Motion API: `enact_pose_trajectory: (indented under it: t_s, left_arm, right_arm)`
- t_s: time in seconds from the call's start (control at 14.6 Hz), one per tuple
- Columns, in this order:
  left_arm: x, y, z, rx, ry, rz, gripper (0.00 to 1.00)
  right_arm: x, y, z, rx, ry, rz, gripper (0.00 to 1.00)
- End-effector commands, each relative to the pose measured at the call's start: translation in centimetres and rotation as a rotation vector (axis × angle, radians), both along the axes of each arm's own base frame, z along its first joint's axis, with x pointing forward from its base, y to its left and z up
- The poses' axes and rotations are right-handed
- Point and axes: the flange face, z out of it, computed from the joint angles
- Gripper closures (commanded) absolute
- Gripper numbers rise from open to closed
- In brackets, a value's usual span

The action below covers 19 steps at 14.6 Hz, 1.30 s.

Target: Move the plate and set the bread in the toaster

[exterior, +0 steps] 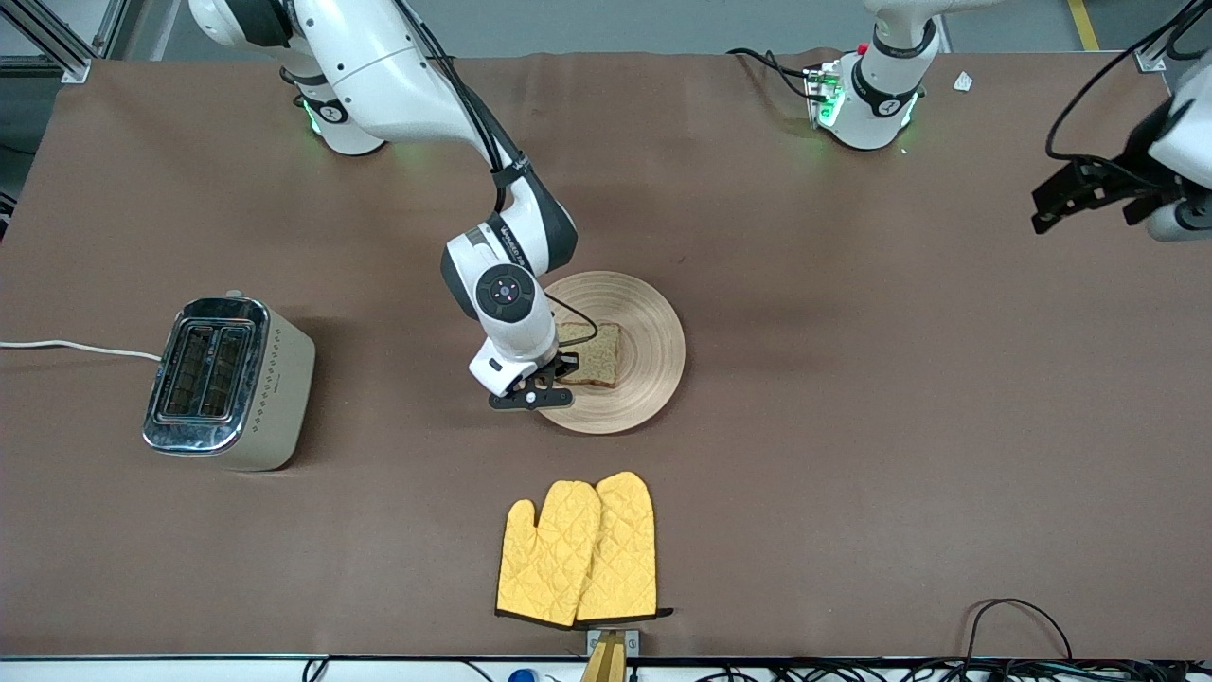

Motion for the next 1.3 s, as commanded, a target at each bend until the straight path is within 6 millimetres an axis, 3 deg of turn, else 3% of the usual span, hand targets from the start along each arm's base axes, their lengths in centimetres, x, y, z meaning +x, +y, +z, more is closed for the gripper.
enact_pose_trajectory:
  t_s: [0.0, 0.14, 0.48, 0.75, 1.09, 1.23]
  left_arm:
    - [-1.8, -0.7, -0.3, -0.007, 0.003, 0.013, 0.00]
    - [-1.6, 0.0, -0.3, -0.016, 0.005, 0.001, 0.00]
    - [-1.5, -0.6, -0.2, -0.033, 0.005, -0.036, 0.00]
    - [-1.7, -0.9, -0.3, -0.024, 0.021, -0.044, 0.00]
    - [-1.6, -0.9, -0.6, -0.016, 0.037, -0.045, 0.00]
    - [-1.4, -1.0, -0.6, -0.017, 0.038, -0.059, 0.00]
  right_arm:
    - [-0.2, -0.1, 0.2, -0.001, 0.004, -0.013, 1.00]
    - [-0.1, -0.2, 1.7, -0.022, 0.031, -0.004, 1.00]
    - [1.6, -0.7, 7.4, -0.118, 0.113, 0.014, 1.00]
    - [2.2, -2.6, 8.9, -0.171, 0.143, 0.005, 1.00]
    - [3.5, -4.1, 13.9, -0.233, 0.168, 0.031, 1.00]
    - [3.7, -4.5, 14.6, -0.240, 0.171, 0.030, 1.00]
